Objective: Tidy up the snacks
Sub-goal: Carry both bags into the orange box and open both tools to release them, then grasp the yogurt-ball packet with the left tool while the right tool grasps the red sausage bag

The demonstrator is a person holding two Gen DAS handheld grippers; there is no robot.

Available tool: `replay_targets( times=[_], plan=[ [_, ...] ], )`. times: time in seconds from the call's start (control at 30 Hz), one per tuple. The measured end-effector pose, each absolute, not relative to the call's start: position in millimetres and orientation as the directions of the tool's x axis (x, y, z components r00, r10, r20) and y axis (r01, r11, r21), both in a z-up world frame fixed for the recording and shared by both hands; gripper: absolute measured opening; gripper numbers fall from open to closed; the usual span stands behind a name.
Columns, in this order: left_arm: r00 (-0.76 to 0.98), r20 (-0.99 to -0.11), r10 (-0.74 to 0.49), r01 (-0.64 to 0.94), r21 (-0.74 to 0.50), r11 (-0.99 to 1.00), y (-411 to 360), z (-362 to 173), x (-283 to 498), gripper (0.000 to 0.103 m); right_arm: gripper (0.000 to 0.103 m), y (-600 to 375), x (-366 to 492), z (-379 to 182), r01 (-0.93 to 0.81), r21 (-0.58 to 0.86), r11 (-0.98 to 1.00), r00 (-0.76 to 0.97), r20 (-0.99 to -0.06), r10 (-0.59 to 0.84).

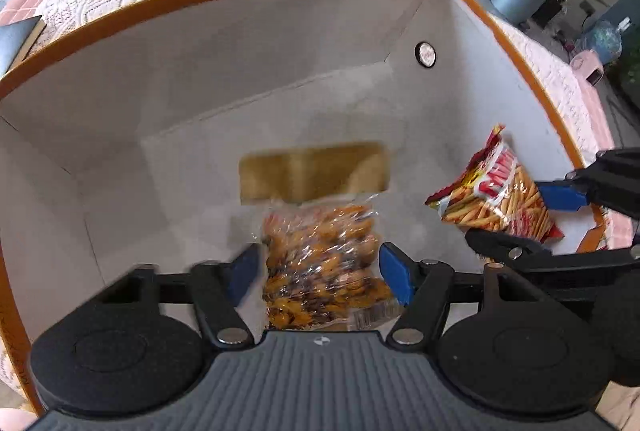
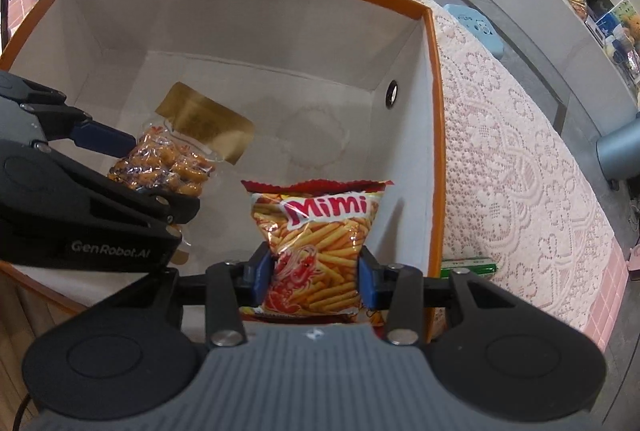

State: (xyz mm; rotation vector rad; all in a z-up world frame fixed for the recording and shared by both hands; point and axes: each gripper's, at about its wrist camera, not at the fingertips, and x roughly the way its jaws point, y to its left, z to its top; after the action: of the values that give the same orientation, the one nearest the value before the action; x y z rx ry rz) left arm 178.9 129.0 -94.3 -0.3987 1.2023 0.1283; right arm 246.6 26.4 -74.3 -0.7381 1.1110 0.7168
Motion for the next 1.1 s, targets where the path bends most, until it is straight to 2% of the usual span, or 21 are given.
replay_targets(
  times=[0.23,0.3,0.4,0.53,0.7,0.87,0.97,1.1],
  plan=[
    [0.388,-0.914,-0.119,-0.302,-0.248,0.921,128.4,-91.1,173.4,0.086,0.051,24.9,239.7,-69.6,-0.814,-0.187,0.550,0.302,-0.945,0.126],
    [0.403,-0.909,-0.109,-0.297,-0.243,0.923,128.8,-88.8,170.8,0.088,0.059,25.2,238.9,-65.6,-0.811,-0.191,0.553,0.311,-0.941,0.132],
    [0.431,-0.896,-0.105,-0.281,-0.244,0.928,128.3,-83.8,167.8,0.090,0.064,21.7,236.7,-57.6,-0.804,-0.189,0.564,0.320,-0.937,0.143],
    [0.468,-0.875,-0.126,-0.294,-0.289,0.911,131.2,-75.7,162.5,0.090,0.068,16.0,230.9,-46.6,-0.792,-0.199,0.578,0.344,-0.927,0.152],
    [0.546,-0.834,-0.084,-0.283,-0.278,0.918,124.8,-55.7,150.5,0.090,0.068,3.6,221.2,-27.4,-0.750,-0.205,0.629,0.404,-0.895,0.190],
    [0.640,-0.767,-0.047,-0.260,-0.273,0.926,112.3,-32.1,132.2,0.090,0.069,-25.6,203.3,-2.6,-0.662,-0.210,0.720,0.517,-0.823,0.236],
    [0.693,-0.720,-0.041,-0.229,-0.274,0.934,99.3,-19.3,120.1,0.088,0.073,-50.8,188.9,10.3,-0.591,-0.173,0.788,0.582,-0.767,0.269],
    [0.747,-0.663,-0.049,-0.157,-0.247,0.956,76.0,-2.7,103.8,0.082,0.076,-86.0,167.1,18.1,-0.503,-0.105,0.858,0.647,-0.703,0.294]
  ],
)
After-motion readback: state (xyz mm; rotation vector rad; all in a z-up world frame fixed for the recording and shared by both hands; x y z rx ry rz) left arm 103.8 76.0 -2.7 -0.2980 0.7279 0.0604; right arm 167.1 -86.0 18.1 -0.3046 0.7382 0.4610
